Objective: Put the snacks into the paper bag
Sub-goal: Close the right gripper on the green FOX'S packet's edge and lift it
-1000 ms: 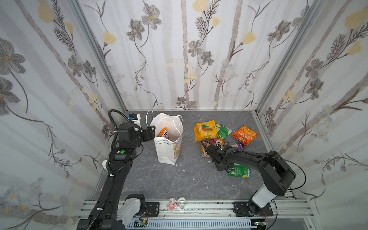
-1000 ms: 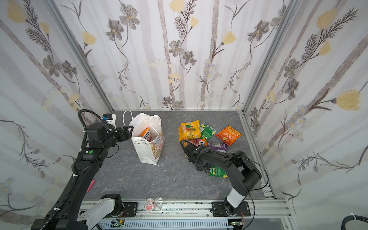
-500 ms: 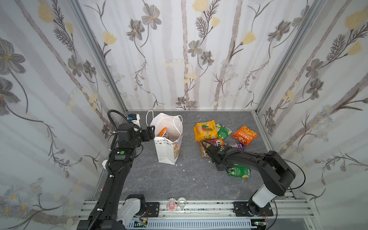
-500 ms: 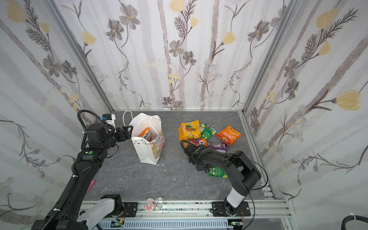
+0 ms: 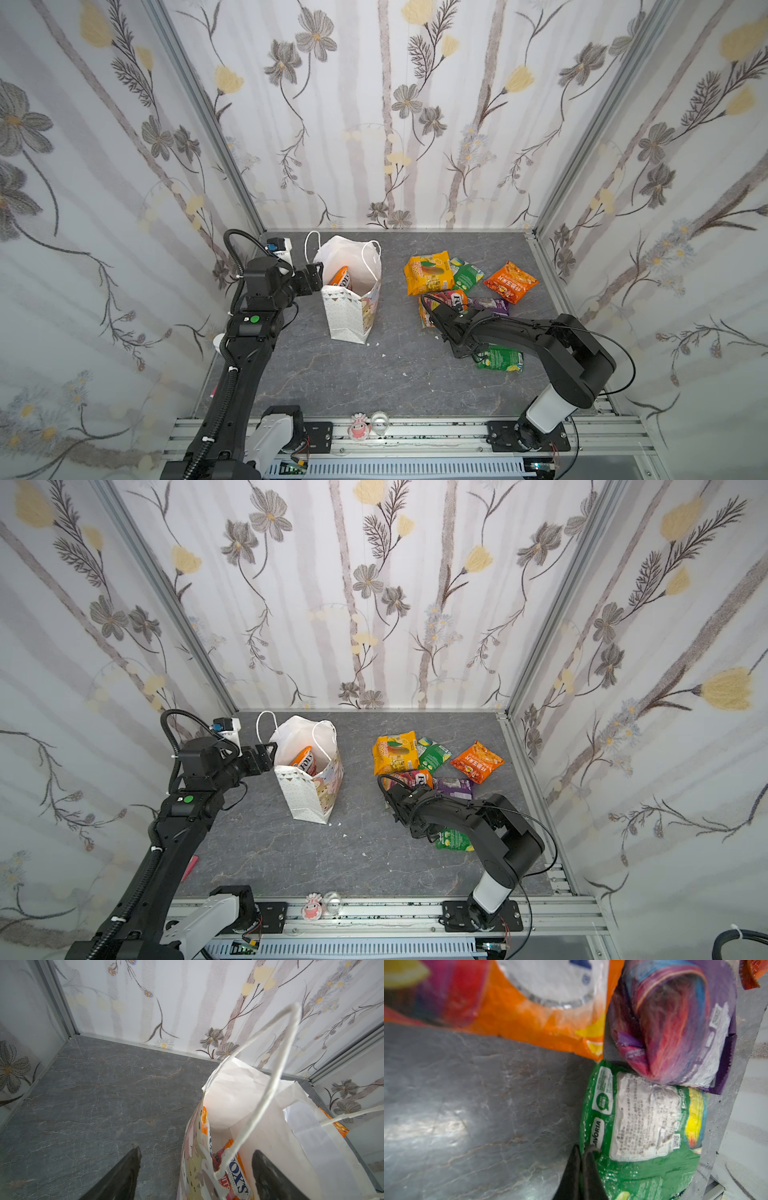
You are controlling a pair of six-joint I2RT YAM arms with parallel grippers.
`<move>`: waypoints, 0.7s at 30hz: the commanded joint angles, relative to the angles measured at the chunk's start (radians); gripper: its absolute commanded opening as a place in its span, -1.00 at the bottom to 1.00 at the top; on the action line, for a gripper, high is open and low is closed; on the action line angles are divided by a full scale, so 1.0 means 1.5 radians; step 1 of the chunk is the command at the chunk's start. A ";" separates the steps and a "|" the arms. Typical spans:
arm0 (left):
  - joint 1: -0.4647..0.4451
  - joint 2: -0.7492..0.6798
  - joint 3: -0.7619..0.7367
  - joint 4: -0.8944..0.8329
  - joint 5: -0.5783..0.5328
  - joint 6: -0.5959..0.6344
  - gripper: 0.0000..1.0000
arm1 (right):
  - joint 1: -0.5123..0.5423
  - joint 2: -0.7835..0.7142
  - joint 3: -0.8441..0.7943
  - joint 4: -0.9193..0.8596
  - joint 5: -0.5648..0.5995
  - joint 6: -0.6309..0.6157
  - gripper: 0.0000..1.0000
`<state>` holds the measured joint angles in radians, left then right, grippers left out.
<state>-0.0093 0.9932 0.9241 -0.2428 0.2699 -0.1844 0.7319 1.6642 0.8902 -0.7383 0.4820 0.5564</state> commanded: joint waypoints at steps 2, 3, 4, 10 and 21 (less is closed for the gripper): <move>0.002 -0.003 -0.001 0.016 -0.004 0.001 0.68 | 0.000 -0.007 -0.002 -0.012 0.016 0.017 -1.00; 0.002 -0.002 -0.001 0.016 -0.004 0.001 0.68 | 0.000 -0.013 -0.001 -0.013 0.013 0.016 -1.00; 0.001 -0.003 -0.001 0.017 -0.004 0.001 0.68 | 0.000 -0.021 -0.001 -0.012 0.007 0.015 -1.00; 0.001 -0.003 -0.001 0.017 -0.003 0.002 0.68 | -0.009 -0.109 -0.003 0.031 -0.098 -0.012 -1.00; 0.001 -0.004 -0.004 0.021 0.010 -0.001 0.68 | -0.060 -0.235 -0.046 0.104 -0.249 -0.062 -1.00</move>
<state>-0.0093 0.9901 0.9195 -0.2424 0.2737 -0.1844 0.6479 1.3495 0.8345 -0.6506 0.1993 0.4908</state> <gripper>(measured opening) 0.842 0.049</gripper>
